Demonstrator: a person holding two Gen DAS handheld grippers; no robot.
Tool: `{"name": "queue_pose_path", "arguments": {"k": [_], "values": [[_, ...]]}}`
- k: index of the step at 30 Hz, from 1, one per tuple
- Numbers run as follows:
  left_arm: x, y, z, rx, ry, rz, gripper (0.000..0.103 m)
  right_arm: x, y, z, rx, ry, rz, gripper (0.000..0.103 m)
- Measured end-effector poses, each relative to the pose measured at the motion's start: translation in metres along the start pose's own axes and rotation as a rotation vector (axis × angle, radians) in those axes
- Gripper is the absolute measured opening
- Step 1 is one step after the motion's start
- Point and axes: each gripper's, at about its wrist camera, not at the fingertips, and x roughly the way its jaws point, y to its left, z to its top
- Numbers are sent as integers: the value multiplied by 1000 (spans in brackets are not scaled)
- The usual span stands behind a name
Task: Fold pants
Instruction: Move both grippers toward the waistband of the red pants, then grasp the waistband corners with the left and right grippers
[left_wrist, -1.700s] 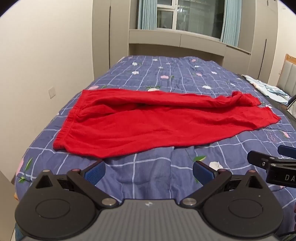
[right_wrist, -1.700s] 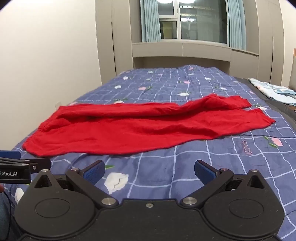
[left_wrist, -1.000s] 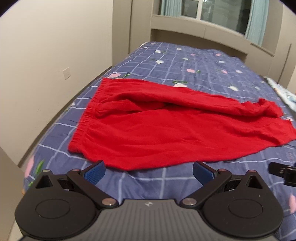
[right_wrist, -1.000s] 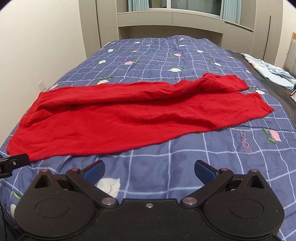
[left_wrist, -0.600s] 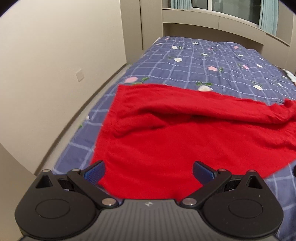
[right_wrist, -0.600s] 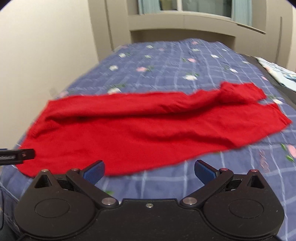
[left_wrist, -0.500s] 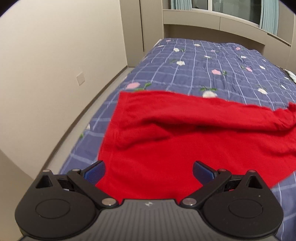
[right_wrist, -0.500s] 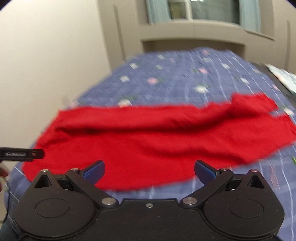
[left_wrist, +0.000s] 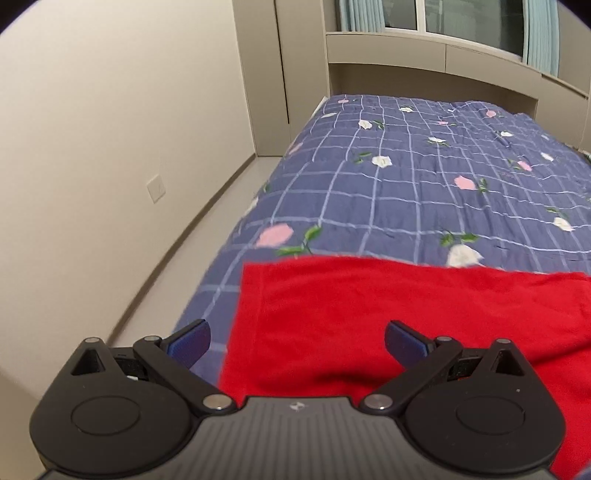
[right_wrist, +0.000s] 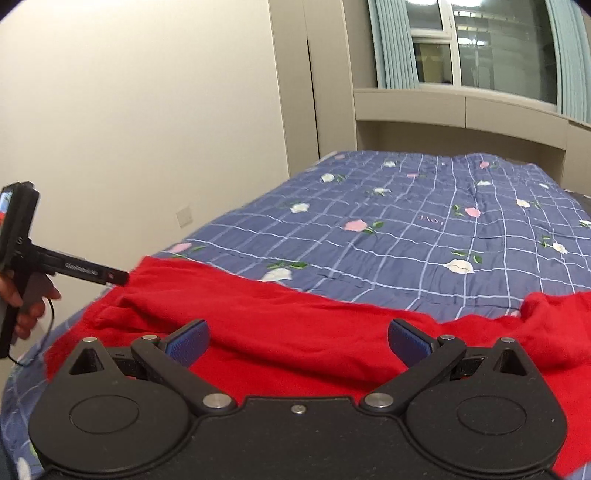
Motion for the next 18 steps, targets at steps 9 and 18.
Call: {"name": "queue_pose_path", "arguments": {"k": [9,18], "values": [[52,2,40,154,-63,-111,103,86,-55,27,-107,173,50,103],[105,-18,66,458,-34,-368,103,160,-94,42,-141,340,157,93]]}}
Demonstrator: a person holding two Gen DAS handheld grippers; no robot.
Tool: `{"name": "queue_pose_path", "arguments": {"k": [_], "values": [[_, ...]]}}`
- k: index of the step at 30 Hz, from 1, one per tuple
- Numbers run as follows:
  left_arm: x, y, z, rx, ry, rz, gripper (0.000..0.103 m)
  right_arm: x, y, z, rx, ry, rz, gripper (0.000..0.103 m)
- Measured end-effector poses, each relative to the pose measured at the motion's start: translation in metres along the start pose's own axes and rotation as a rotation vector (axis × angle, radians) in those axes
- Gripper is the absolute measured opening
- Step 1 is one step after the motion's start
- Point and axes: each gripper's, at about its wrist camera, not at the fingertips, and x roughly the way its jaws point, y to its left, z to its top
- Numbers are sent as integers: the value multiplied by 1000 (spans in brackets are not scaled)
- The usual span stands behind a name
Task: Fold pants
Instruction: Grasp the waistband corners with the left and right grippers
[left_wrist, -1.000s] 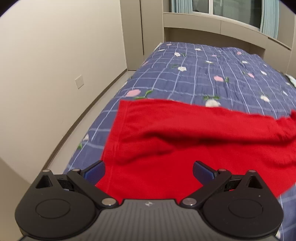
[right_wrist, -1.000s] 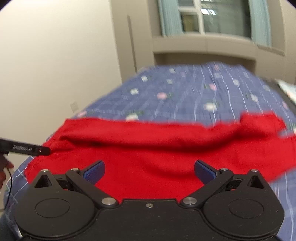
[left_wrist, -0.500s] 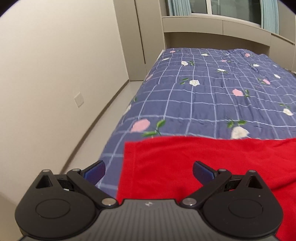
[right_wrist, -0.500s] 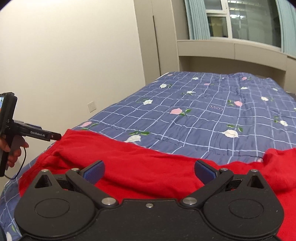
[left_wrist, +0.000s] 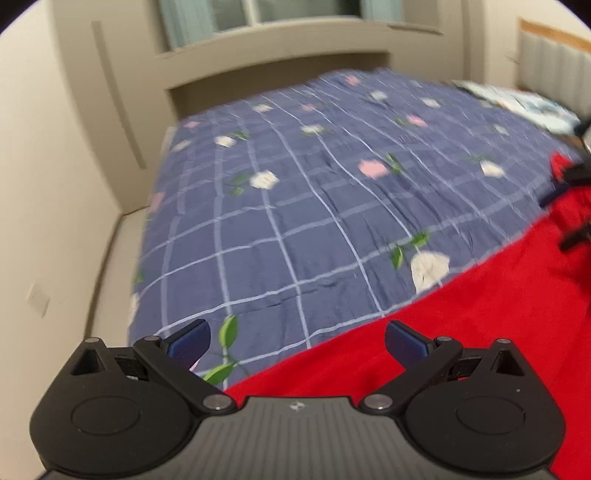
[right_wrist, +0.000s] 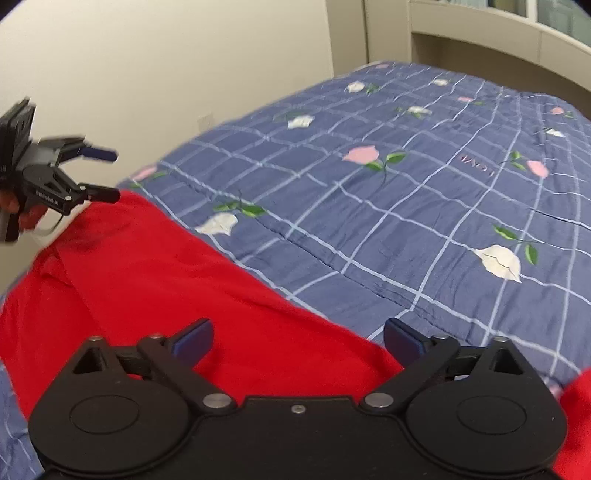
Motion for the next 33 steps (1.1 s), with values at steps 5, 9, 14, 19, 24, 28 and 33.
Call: {"name": "queue_pose_path", "arguments": {"k": [5,9,14,19,24,28,33], "values": [[29,8,0,58,101,-95,103,21,-13,4,-35,87,8,80],[36,23,-5,29,171,-138,102,28,-18,7,-53,122,43,71],[43,32,-9,2,260,-187,72,30,-17,11,-81,141,46,45],[37,30,-6,-23,272,-220,25,25,-13,11,-91,152,32,13],[22,21,-3,-19,243,-177,6,15,-4,14,-133,140,-18,3],[5,14,2,-5,184,-138,5,8,5,27,-171,105,-77,3],[-19,26,14,-30,77,-28,4,1,11,58,-207,6,-179,3]]}}
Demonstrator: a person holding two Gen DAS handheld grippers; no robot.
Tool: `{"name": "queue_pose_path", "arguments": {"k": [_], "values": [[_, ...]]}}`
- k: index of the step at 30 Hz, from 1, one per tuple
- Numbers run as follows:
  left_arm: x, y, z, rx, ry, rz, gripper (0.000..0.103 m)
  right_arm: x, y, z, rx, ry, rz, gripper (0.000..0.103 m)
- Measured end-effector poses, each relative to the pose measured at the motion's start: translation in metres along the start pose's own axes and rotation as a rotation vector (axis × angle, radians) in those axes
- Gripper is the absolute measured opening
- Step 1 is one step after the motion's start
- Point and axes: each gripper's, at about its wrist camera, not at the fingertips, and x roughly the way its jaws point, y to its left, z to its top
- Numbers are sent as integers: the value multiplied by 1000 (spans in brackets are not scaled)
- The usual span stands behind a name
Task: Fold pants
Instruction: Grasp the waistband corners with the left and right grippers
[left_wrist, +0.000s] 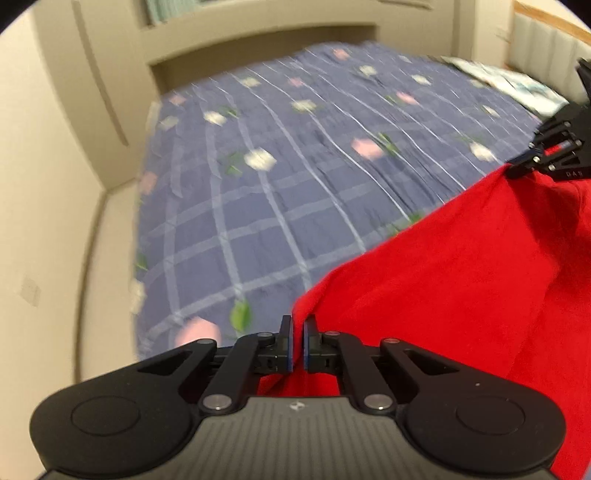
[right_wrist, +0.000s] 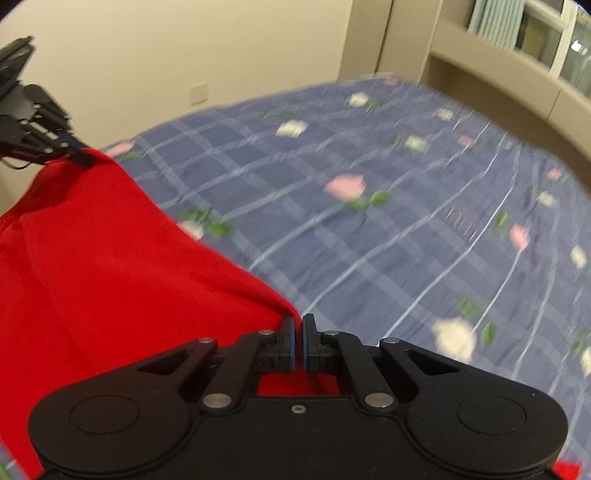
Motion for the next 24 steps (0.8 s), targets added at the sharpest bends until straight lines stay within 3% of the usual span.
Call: {"name": "queue_pose_path", "arguments": {"k": [3,6,9,14,16,17,18,19,20,21,22,23,24], "values": [[-7,16,5,-75,-67,53,4,2,-4,20,-1,-65,-68,2],[4,26,10,-122,-53,97,4,22,-6,36,5,-81,-113,2],[29,31,7,-161,10,117,4,56,-5,46,-2,-25,-119,2],[50,35,1,-180,39,97,4,98,-10,48,13,62,-90,2],[54,42,0,-201,48,69,6,103,-16,47,41,67,-49,12],[56,44,0,-209,57,50,12,104,-19,47,53,66,-32,17],[55,47,-4,-216,62,44,14,104,-22,46,64,57,-9,29],[55,49,-7,-223,67,45,25,104,-25,46,75,49,14,43],[57,52,-7,-230,75,48,40,104,-26,46,84,43,35,50],[59,54,-10,-234,79,48,48,103,-26,47,86,36,51,60],[61,56,-10,-238,83,43,62,104,-26,49,84,29,64,63],[63,58,-11,-242,84,39,69,105,-25,51,79,23,78,63],[65,59,-10,-247,80,33,69,105,-23,52,73,22,87,67]]}}
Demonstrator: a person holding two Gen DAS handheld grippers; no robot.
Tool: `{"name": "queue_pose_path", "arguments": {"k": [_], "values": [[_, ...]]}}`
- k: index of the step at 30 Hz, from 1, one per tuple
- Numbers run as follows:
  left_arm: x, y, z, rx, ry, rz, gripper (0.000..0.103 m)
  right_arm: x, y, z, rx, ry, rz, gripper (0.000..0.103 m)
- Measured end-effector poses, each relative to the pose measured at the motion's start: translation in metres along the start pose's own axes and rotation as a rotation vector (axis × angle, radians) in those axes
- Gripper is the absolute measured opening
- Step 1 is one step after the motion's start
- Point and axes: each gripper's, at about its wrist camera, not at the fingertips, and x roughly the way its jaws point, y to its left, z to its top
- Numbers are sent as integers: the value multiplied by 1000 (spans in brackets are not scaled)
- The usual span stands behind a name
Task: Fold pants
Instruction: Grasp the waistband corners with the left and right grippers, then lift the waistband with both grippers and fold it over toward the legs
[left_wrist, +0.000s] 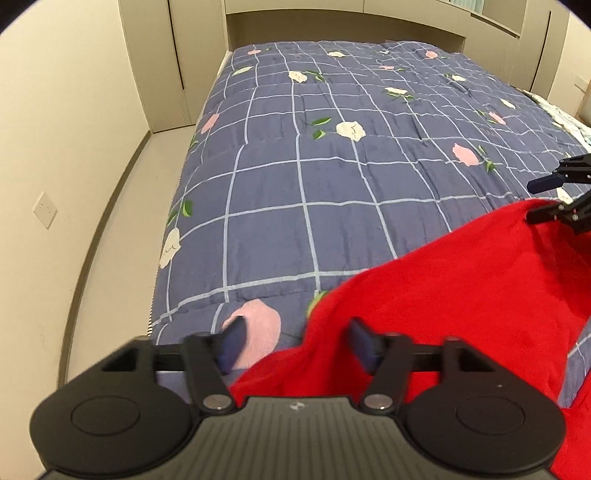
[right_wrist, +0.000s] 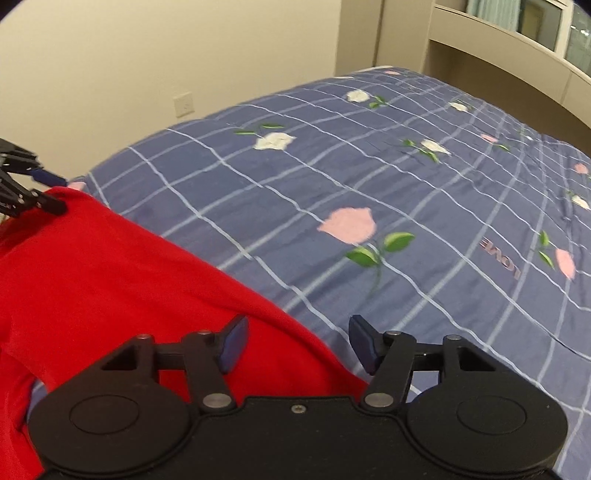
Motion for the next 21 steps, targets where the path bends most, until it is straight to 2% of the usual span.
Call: {"name": "queue_pose_path", "arguments": {"k": [1,2,4,5,6,7,8,9,10,12,13,21], "values": [[2,1,2,0,-2,-13,69,1,2,2,-4,1,8,73],[3,2,3,1,-2,-26,70,3,5,3,-8,1,18,75],[8,2,7,-8,10,-42,68,10,8,6,-23,7,42,74],[11,2,9,-18,23,-54,56,14,10,7,-25,14,41,72],[12,1,11,-26,33,-67,44,19,10,7,-20,28,42,63],[12,0,13,-29,35,-81,21,22,9,6,-4,37,60,52],[11,-2,14,-27,33,-91,14,23,9,6,14,35,83,47],[9,-4,15,-18,29,-95,12,22,9,7,22,27,90,36],[6,-8,15,0,27,-94,5,20,10,7,20,22,87,20],[-1,-14,16,20,16,-78,3,13,12,7,10,22,83,7],[-7,-16,16,21,4,-69,3,8,14,6,3,15,78,4],[-86,-48,-6,62,-152,-10,2,-73,46,-18,-46,-140,-1,1]]}}
